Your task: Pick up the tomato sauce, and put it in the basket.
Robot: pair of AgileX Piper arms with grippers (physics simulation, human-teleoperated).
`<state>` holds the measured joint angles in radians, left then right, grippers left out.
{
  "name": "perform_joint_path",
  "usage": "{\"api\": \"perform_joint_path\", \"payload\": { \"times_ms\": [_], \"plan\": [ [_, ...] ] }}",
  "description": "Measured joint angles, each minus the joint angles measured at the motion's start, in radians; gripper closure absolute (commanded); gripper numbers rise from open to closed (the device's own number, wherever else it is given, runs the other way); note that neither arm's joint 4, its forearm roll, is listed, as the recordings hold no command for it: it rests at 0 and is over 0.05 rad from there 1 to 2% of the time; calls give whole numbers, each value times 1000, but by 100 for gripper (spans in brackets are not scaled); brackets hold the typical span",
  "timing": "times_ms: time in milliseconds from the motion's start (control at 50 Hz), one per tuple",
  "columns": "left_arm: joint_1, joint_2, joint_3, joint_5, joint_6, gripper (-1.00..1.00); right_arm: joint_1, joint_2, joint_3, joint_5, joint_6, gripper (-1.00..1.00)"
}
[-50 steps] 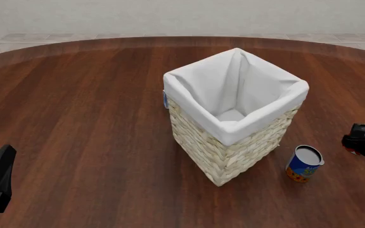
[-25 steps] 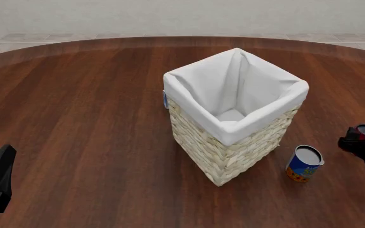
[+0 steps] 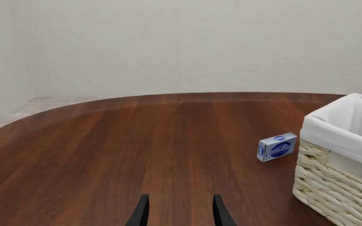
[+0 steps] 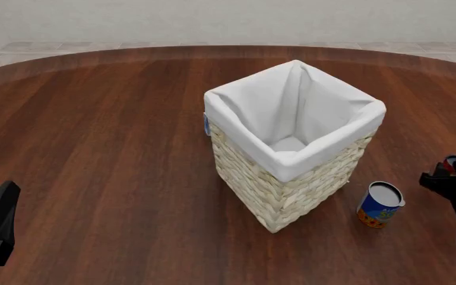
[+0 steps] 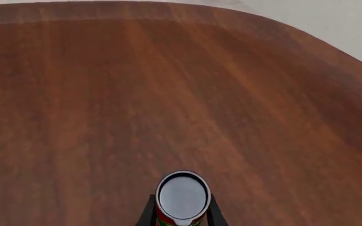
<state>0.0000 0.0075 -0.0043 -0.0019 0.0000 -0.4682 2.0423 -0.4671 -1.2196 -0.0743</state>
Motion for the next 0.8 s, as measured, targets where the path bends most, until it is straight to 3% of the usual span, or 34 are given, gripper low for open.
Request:
{"api": "perform_joint_path", "payload": {
  "times_ms": [500, 800],
  "plan": [
    [0, 0, 0, 0, 0, -100, 39, -175, 110, 4, 0, 100],
    [0, 0, 0, 0, 0, -100, 68, -355, 174, 80, -6, 100]
  ]
}}
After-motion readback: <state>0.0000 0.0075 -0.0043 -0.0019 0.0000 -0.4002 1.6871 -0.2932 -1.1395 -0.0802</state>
